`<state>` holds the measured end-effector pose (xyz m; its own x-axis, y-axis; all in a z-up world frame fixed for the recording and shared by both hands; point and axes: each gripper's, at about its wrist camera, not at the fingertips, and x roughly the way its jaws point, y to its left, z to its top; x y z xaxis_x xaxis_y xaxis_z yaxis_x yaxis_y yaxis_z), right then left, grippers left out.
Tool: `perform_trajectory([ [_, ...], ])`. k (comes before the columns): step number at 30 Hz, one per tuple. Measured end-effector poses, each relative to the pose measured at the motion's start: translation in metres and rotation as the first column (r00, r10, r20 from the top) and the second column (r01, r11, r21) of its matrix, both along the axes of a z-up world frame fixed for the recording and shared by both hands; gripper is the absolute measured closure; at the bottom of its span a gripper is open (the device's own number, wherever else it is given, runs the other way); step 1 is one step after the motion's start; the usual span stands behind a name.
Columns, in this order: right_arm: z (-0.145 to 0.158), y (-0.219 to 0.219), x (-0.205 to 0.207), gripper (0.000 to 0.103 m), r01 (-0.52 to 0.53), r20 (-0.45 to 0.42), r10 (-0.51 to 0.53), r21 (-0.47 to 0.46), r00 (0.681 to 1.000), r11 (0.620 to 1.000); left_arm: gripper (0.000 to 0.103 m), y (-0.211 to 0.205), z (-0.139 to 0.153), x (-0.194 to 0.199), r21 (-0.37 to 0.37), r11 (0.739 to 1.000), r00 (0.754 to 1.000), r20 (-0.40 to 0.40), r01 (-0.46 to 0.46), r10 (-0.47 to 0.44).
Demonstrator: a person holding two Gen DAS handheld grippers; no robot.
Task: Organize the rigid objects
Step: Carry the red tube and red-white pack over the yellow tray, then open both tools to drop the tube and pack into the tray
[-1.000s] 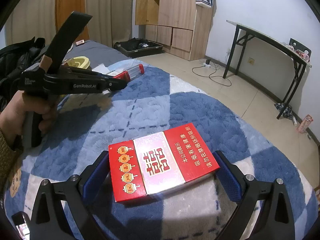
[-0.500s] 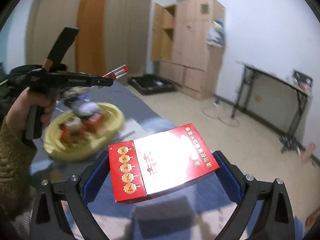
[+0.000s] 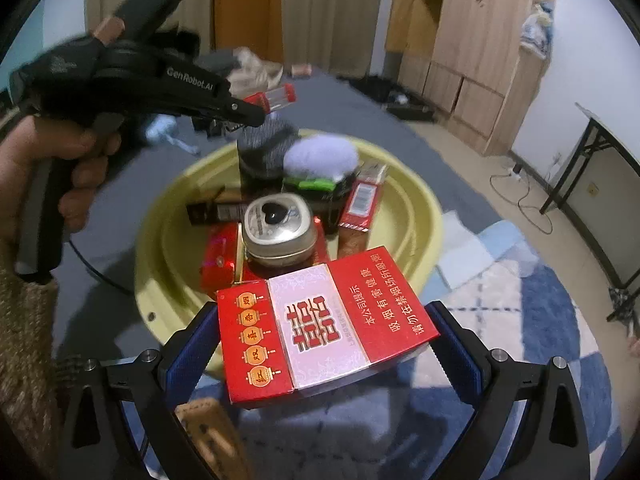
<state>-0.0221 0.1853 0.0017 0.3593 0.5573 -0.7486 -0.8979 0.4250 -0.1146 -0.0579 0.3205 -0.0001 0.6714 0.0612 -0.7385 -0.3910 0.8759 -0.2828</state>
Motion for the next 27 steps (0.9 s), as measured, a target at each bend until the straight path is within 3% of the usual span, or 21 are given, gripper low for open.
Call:
perform_trajectory([
  [6, -0.006, 0.035, 0.005, 0.003, -0.015, -0.025, 0.014, -0.034, 1.000, 0.999, 0.092, -0.005, -0.014, 0.017, -0.072, 0.997, 1.000, -0.004, 0.030, -0.030],
  [9, -0.013, 0.048, 0.008, 0.003, -0.021, -0.021, 0.020, -0.058, 1.000, 0.998, 0.092, -0.007, -0.023, 0.026, -0.066, 0.998, 0.999, -0.043, 0.025, -0.027],
  [14, -0.020, 0.060, 0.009, 0.002, -0.025, -0.017, 0.024, -0.059, 1.000, 0.998, 0.090, -0.006, -0.023, 0.027, -0.048, 0.999, 0.999, -0.044, -0.003, 0.001],
  [16, -0.021, 0.059, 0.004, 0.001, -0.027, -0.011, 0.027, -0.056, 1.000, 0.998, 0.081, -0.010, -0.021, 0.028, -0.023, 1.000, 0.999, -0.044, -0.002, 0.001],
  [17, -0.021, 0.058, 0.003, 0.000, -0.034, -0.014, 0.033, -0.053, 0.999, 0.998, 0.067, -0.012, -0.017, 0.028, -0.013, 1.000, 0.999, -0.036, 0.002, -0.002],
  [18, -0.021, 0.057, 0.001, 0.000, -0.043, -0.018, 0.043, -0.049, 0.999, 0.998, 0.042, -0.012, -0.015, 0.029, -0.014, 1.000, 1.000, -0.027, 0.007, -0.007],
  [19, -0.022, 0.055, 0.000, 0.000, -0.044, -0.016, 0.044, -0.051, 0.999, 0.998, 0.029, -0.014, -0.010, 0.027, -0.006, 1.000, 1.000, -0.009, 0.006, -0.006],
  [20, -0.022, 0.053, -0.001, 0.000, -0.036, -0.008, 0.036, -0.056, 0.999, 0.998, 0.004, -0.017, -0.003, 0.025, 0.020, 1.000, 1.000, 0.012, -0.012, 0.012],
  [22, -0.019, 0.042, -0.002, 0.000, -0.015, 0.011, 0.016, -0.051, 1.000, 0.999, 0.000, -0.021, 0.011, 0.020, 0.088, 0.994, 0.998, 0.041, -0.058, 0.054],
  [24, -0.010, 0.021, -0.003, 0.000, 0.000, 0.015, 0.000, 0.014, 1.000, 1.000, 0.000, -0.022, 0.022, 0.014, 0.112, 0.989, 0.995, 0.044, -0.099, 0.095],
  [27, 0.000, 0.000, 0.005, 0.000, 0.031, -0.050, -0.026, 0.109, 0.998, 0.994, 0.000, -0.026, 0.034, 0.010, 0.145, 0.977, 0.988, 0.026, -0.156, 0.154],
])
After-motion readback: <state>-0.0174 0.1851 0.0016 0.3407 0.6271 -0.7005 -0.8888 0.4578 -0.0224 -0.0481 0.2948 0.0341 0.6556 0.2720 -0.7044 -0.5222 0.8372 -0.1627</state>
